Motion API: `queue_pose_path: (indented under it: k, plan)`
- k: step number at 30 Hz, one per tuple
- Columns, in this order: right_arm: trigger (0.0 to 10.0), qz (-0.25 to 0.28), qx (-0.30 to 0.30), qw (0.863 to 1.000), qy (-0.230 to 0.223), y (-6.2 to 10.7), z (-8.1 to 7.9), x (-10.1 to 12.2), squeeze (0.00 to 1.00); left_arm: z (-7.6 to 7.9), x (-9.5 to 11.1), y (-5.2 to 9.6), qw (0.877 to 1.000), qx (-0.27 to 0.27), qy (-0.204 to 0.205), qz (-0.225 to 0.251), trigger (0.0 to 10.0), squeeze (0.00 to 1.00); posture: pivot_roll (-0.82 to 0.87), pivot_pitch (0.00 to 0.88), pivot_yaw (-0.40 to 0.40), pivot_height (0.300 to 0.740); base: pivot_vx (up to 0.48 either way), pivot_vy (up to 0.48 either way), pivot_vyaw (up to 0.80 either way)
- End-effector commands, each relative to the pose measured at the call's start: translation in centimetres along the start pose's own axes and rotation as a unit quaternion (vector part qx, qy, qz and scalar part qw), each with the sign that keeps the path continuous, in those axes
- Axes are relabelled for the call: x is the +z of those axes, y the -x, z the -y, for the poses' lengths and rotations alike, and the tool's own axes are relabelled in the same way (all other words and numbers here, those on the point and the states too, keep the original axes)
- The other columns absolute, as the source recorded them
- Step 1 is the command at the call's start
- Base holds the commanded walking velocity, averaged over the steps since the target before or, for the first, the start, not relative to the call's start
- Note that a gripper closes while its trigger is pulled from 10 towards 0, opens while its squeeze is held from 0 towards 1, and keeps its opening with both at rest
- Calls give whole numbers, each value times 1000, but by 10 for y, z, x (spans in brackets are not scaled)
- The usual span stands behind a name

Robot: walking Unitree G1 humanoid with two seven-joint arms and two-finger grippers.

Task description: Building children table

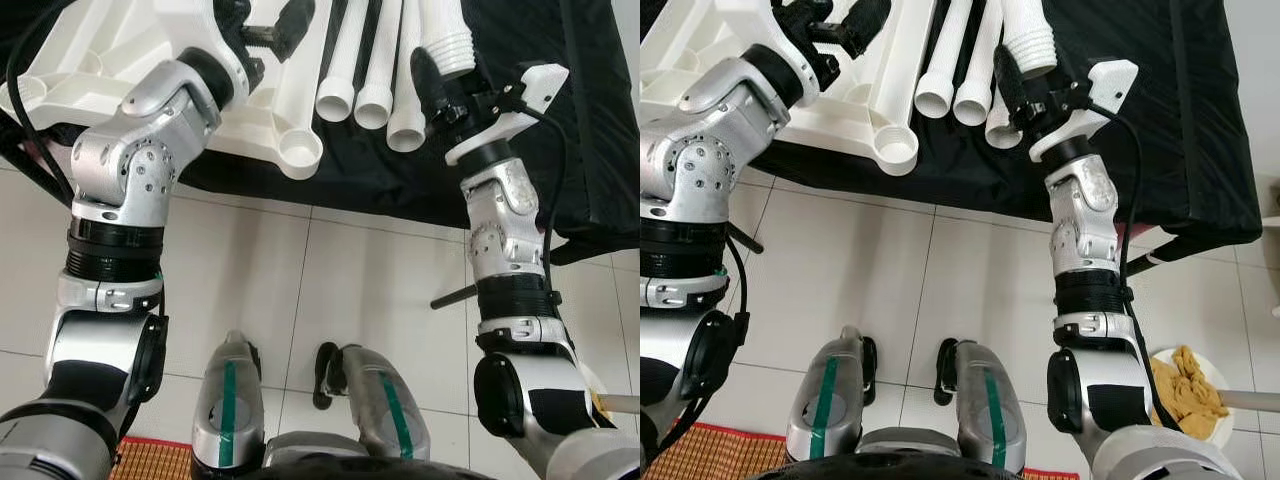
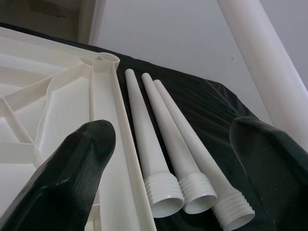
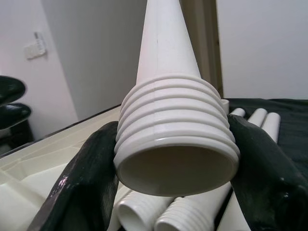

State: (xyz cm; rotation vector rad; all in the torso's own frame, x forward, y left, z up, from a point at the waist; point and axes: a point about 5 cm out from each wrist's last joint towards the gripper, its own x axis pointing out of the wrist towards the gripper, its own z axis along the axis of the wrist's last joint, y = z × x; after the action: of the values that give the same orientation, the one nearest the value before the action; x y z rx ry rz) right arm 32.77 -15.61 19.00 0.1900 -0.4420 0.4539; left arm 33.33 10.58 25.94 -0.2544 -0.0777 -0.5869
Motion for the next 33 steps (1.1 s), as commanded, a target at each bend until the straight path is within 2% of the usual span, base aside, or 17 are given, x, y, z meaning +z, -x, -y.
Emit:
queue_pose_path:
  k: [1,9,15,18,21,24,27,30,33]
  plan:
    - [10000,9,8,1000,-4,0,-1,4,0,22,0,1,981,-196,-4,-6,10000,0,57,4,-47,740,0,0,0]
    - [10000,5,41,999,-33,2,-15,1,0,35,-7,-3,970,-239,24,-27,10000,0,60,5,-49,740,0,0,0]
    - [10000,4,51,998,-38,2,-18,1,0,39,-8,-3,967,-251,29,-31,10000,0,62,2,-49,740,0,0,0]
    - [10000,-2,89,995,-50,2,-30,0,0,50,6,-6,950,-299,83,-17,10000,0,72,0,-55,740,0,0,0]
    - [10000,-2,89,995,-50,2,-30,0,0,50,6,-6,950,-299,83,-17,10000,0,72,0,-55,740,0,0,0]
    - [10000,-8,107,993,-56,3,-35,-1,0,47,19,-10,945,-309,109,-5,10000,0,71,2,-52,740,0,0,0]
    - [10000,-8,107,993,-56,3,-35,-1,0,47,19,-10,945,-309,109,-5,10000,0,71,2,-52,740,0,0,0]
    - [10000,-14,120,991,-60,5,-39,-3,0,44,35,-14,943,-315,111,16,10000,0,73,5,-52,740,0,0,0]
    - [10000,-17,127,990,-60,6,-41,-4,0,43,41,-17,943,-314,107,22,10000,0,72,5,-52,740,0,0,0]
